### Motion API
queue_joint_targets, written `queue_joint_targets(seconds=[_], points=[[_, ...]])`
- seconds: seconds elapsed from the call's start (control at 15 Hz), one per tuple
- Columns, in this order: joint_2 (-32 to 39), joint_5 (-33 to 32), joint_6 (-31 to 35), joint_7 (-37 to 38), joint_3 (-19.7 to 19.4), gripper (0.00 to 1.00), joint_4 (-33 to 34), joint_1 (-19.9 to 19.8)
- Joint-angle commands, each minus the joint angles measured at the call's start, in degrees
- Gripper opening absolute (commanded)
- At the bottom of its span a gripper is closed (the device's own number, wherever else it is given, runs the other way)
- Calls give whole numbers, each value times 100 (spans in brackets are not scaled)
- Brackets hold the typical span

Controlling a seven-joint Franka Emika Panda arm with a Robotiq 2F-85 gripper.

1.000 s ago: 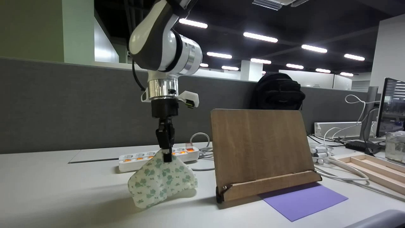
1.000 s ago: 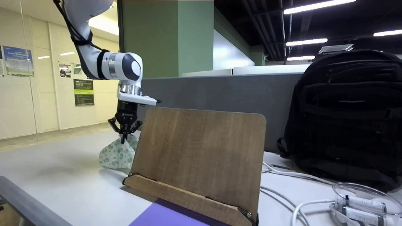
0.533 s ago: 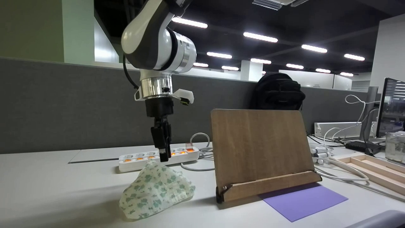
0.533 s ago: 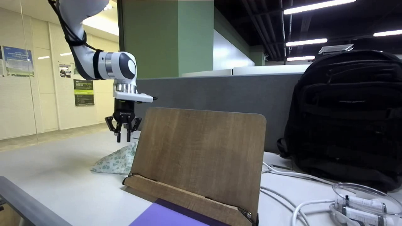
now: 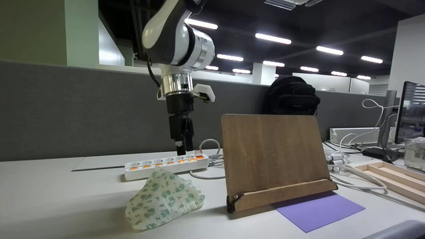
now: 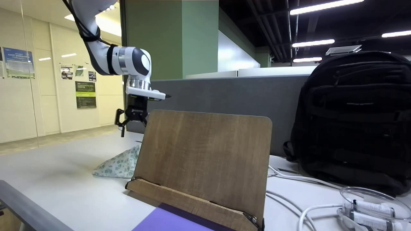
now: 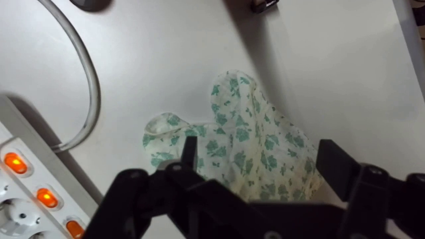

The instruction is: Unhang the cloth from the stand

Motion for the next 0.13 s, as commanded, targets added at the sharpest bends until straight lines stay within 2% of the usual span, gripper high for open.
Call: queue_joint_targets(seconds=[0.0, 0.07], points=[[-223, -149, -63, 361, -67, 100, 101, -78], [-253, -149, -73, 406, -87, 100, 125, -102]])
